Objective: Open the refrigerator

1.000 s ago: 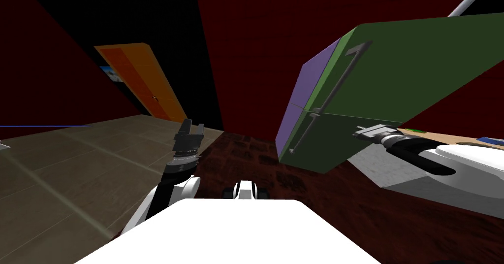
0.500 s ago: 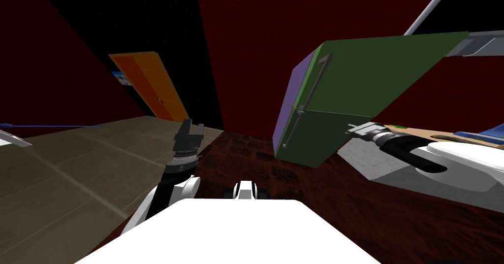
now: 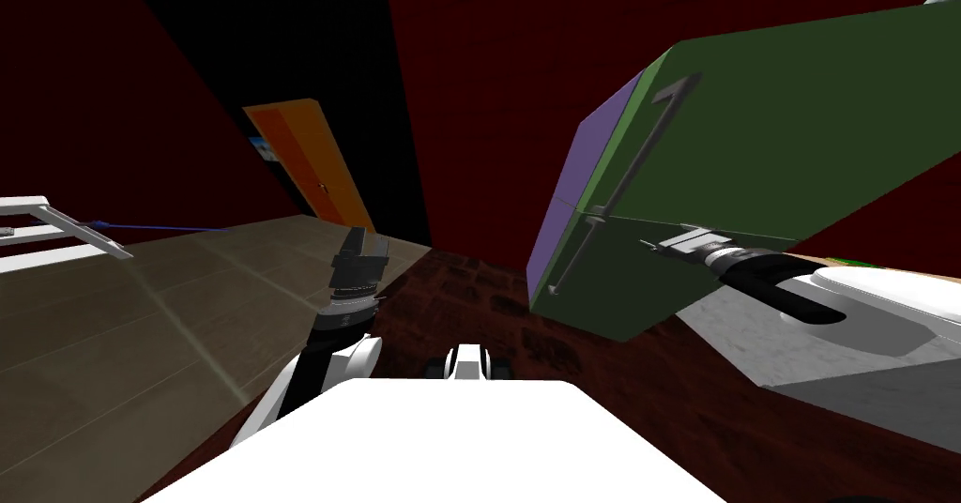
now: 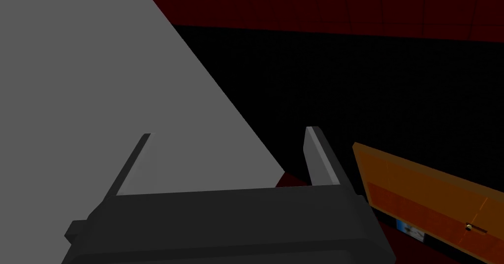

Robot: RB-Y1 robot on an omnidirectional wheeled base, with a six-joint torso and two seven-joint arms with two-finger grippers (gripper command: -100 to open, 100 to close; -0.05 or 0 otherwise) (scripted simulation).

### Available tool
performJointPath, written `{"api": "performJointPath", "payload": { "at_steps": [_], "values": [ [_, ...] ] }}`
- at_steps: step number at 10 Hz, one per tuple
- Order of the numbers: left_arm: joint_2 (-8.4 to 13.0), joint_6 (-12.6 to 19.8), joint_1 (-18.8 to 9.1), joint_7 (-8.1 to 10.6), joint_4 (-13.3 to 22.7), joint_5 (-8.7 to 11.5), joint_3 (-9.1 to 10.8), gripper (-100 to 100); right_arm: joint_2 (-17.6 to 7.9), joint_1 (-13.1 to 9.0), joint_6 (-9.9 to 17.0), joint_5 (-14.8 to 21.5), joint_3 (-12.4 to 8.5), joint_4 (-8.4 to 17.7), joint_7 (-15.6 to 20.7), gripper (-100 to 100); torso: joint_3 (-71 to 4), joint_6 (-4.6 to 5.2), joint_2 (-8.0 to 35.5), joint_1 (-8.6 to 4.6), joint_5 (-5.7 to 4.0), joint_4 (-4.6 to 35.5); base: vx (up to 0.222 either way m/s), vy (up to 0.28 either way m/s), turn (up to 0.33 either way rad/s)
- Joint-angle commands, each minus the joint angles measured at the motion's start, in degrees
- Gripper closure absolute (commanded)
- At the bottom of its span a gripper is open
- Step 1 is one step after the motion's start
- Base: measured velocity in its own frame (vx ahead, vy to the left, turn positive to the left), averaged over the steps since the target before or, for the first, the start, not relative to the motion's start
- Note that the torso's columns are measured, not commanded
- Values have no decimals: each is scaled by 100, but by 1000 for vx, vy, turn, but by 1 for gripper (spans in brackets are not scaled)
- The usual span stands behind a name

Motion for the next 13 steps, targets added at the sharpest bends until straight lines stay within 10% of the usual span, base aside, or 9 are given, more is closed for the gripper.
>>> {"api": "performJointPath", "payload": {
  "at_steps": [1, 7, 8, 13],
  "values": [
    [0, 0, 0, 0, 0, 0, 0, 0, 67, -168, -69, -84, -5, -99, -64, -100, 2, 2, 4, 2, 1, 1, 175, -94, 197],
    [-1, 0, -1, 0, 0, 0, 0, 0, 151, -361, -129, -192, -17, -260, -147, -100, 11, 5, 22, 8, 1, 5, 139, -75, 125],
    [-1, 0, -2, 0, 0, 0, -1, 0, 151, -361, -131, -192, -15, -264, -148, 100, 20, 3, 33, 14, 4, 9, 5, 4, 13],
    [0, 1, -5, 0, 1, 0, 0, 0, 234, -365, -488, -251, -54, -867, -91, 100, 16, 30, 31, -28, 6, 22, -246, -128, 21]
  ]
}}
